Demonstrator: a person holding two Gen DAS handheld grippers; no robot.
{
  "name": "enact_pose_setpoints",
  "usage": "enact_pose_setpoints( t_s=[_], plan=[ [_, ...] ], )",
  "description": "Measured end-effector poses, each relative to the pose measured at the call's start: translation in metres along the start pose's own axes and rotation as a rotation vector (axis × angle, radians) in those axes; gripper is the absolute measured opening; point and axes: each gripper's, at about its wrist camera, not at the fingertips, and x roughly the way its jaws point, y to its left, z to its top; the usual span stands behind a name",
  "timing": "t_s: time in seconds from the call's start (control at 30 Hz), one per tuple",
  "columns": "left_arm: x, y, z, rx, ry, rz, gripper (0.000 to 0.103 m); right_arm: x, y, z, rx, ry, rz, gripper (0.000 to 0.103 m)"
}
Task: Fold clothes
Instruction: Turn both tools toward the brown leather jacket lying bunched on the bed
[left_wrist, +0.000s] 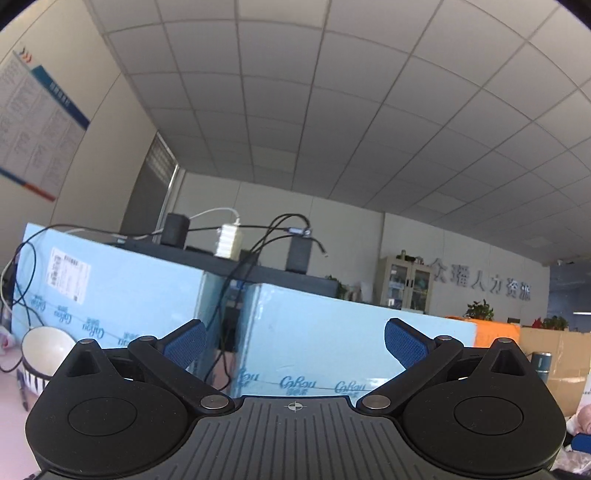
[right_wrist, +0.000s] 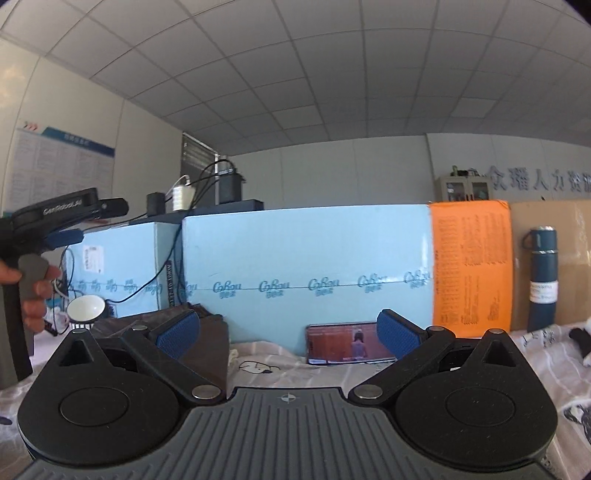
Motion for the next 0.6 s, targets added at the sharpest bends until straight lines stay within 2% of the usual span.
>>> enact_pose_setpoints(
  t_s=[0.07, 0.13, 0.2, 0.37, 0.47, 0.6],
  plan=[
    [0.009, 0.032, 0.005, -0.077, 0.064, 0.005, 0.103, 0.018, 0.016, 0.003, -0.032, 0.026, 0.034, 0.103],
    [0.017, 0.066, -0.003, -0.189, 0.113, -0.014, 0.103, 0.039, 0.029, 0.005, -0.065, 0.060, 0.061, 0.103],
    [0.018, 0.095, -0.019, -0.284, 0.115, 0.002, 0.103, 0.058, 0.045, 0.003, -0.117, 0.093, 0.075, 0.103],
    [0.019, 0.149, -0.044, -0.492, 0.196, 0.053, 0.103, 0.101, 0.084, -0.020, -0.255, 0.188, 0.140, 0.103],
    [0.018, 0.163, -0.048, -0.551, 0.225, 0.046, 0.103, 0.124, 0.103, -0.032, -0.234, 0.250, 0.200, 0.103],
    [0.029, 0.175, -0.059, -0.642, 0.326, 0.000, 0.103, 0.151, 0.132, -0.045, -0.283, 0.305, 0.269, 0.103]
  ],
)
